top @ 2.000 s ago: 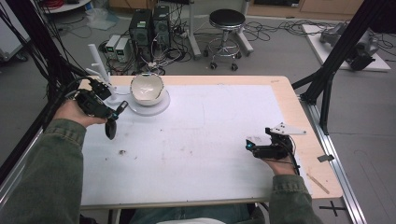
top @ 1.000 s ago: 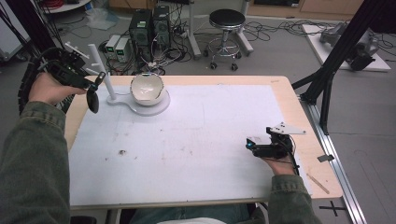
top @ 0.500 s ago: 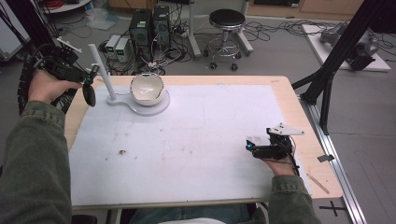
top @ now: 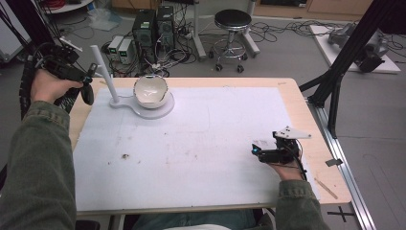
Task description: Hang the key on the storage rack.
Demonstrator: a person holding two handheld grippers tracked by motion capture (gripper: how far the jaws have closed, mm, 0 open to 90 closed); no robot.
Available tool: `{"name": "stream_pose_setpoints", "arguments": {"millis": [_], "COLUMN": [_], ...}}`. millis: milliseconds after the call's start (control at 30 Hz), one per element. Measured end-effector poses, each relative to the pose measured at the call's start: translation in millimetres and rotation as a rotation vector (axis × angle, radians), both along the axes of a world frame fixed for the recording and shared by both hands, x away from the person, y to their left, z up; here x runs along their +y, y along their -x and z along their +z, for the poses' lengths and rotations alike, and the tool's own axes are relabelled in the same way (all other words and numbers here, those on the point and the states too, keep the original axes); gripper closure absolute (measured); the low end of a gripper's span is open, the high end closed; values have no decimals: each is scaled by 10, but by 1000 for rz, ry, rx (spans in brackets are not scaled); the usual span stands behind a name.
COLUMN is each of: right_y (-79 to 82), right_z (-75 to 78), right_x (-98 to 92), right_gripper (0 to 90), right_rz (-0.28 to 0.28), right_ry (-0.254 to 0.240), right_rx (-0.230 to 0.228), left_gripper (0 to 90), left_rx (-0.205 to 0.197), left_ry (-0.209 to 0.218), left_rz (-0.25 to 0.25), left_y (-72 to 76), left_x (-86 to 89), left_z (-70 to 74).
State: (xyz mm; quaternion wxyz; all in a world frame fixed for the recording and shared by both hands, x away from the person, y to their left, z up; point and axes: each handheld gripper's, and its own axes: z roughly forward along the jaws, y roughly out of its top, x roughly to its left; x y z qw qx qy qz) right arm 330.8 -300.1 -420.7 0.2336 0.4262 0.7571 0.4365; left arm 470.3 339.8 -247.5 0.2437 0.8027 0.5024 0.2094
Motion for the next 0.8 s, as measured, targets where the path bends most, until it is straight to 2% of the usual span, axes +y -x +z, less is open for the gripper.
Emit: {"name": "stream_pose_setpoints", "arguments": {"millis": [67, 233, 367, 400, 467, 533, 633, 700, 800], "right_y": [1, 8, 11, 7, 9, 11, 13, 15, 18], "right_z": [-1, -6, -5, -4, -2, 1, 2, 2, 5], "right_x": [1, 19, 15, 11, 9, 7, 8, 9, 2], "right_gripper": [5, 5, 6, 6, 6, 5, 5, 5, 6], "right_rz": [4, 6, 13, 16, 17, 16, 17, 18, 19], "right_ry": [3, 18, 15, 16, 14, 9, 4, 4, 7], "right_rx": [-1, 7, 9, 4, 1, 3, 5, 5, -1], "left_gripper": [814, 813, 796, 772, 678, 508, 351, 311, 265], "left_rx": [5, 10, -8, -11, -6, 6, 39, 53, 61], "left_ry": [5, -11, -39, -44, -25, -41, -52, -70, -48], "left_rz": [-14, -4, 8, 3, -19, -26, -51, -61, -93], "left_y": [-1, -22, -33, -36, -39, -49, -60, -50, -21], "left_x": [-8, 0, -19, -28, -49, -87, -125, -174, -232], "left_z": [1, -25, -34, -35, -42, -68, -122, -162, -201]}}
